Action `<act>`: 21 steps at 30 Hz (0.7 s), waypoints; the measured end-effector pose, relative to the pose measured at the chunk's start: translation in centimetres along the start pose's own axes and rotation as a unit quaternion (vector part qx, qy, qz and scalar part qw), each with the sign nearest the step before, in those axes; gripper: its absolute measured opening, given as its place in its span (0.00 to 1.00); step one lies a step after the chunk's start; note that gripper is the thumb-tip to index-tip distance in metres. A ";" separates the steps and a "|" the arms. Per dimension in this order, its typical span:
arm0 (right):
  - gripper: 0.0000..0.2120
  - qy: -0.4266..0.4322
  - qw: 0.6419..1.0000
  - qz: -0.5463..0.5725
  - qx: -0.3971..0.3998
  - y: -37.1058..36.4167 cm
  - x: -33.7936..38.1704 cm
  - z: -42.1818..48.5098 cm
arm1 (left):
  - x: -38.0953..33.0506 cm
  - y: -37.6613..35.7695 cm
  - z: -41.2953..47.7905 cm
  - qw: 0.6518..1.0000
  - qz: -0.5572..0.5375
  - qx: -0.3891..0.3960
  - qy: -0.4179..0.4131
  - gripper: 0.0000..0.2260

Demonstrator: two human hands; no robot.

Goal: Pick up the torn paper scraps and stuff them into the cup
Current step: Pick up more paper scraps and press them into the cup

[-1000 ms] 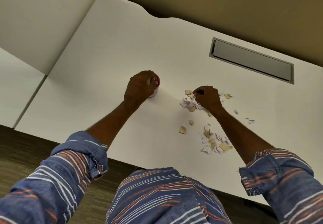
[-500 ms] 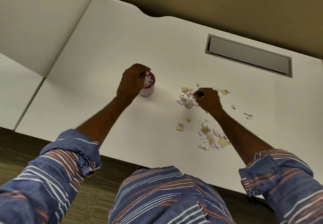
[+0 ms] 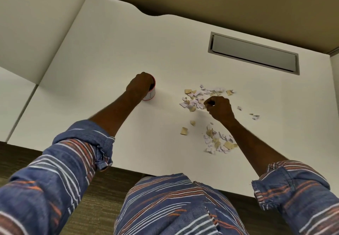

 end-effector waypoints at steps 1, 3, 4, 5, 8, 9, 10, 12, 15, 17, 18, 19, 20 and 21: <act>0.08 -0.001 1.000 -0.002 -0.003 0.1 -0.2 0.0 | 0.0 -0.1 0.3 1.000 0.016 0.000 0.010 0.11; 0.08 -0.007 1.000 0.004 -0.002 0.2 -0.7 0.1 | -0.2 0.0 0.9 0.998 0.057 0.004 0.002 0.11; 0.08 -0.012 1.000 0.007 0.000 0.2 -0.9 0.1 | -0.3 0.0 1.1 0.996 0.083 0.017 -0.008 0.11; 0.08 -0.013 1.000 0.004 0.000 0.2 -1.1 0.1 | -0.3 0.0 1.4 0.993 0.113 0.029 -0.018 0.12; 0.08 -0.007 1.000 -0.024 -0.011 0.2 -1.4 0.2 | -0.4 0.1 1.5 0.985 0.164 0.045 -0.036 0.14; 0.08 -0.003 0.999 -0.029 -0.015 0.2 -1.5 0.3 | -0.6 0.1 1.5 0.983 0.172 0.049 -0.043 0.14; 0.08 0.001 0.999 -0.032 -0.018 0.2 -1.7 0.3 | -0.8 0.3 1.3 0.981 0.180 0.051 -0.052 0.13; 0.08 0.007 0.999 -0.038 -0.029 0.3 -2.1 0.3 | -1.2 1.2 1.1 0.976 0.200 0.046 -0.076 0.11; 0.08 0.017 0.998 -0.022 -0.054 0.5 -3.2 0.5 | -1.4 3.2 0.6 0.974 0.207 0.033 -0.090 0.11; 0.07 0.033 0.996 -0.018 -0.075 0.7 -4.1 0.7 | -1.3 4.7 0.3 0.982 0.167 0.007 -0.086 0.11; 0.09 0.036 0.996 -0.021 -0.082 0.9 -4.7 1.0 | -1.4 5.3 0.2 0.987 0.135 -0.016 -0.087 0.12; 0.12 0.033 0.996 -0.020 -0.084 1.0 -5.2 1.2 | -1.5 5.8 0.0 0.990 0.100 -0.045 -0.093 0.12; 0.17 0.022 0.996 -0.015 -0.082 1.0 -5.9 1.5 | -1.9 6.2 -0.3 0.990 0.062 -0.076 -0.103 0.12; 0.23 0.005 0.997 -0.011 -0.077 1.1 -6.7 1.9 | -2.4 6.3 -0.7 0.988 0.021 -0.105 -0.116 0.13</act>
Point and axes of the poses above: each hand's wrist, its own z-axis towards the middle knuckle, its own y-axis out of the back of the hand, x = y × z, the point moved 5 cm from there along z, towards the middle knuckle, and after that the axes turned 1 degree about x, right-handed, at the moved point
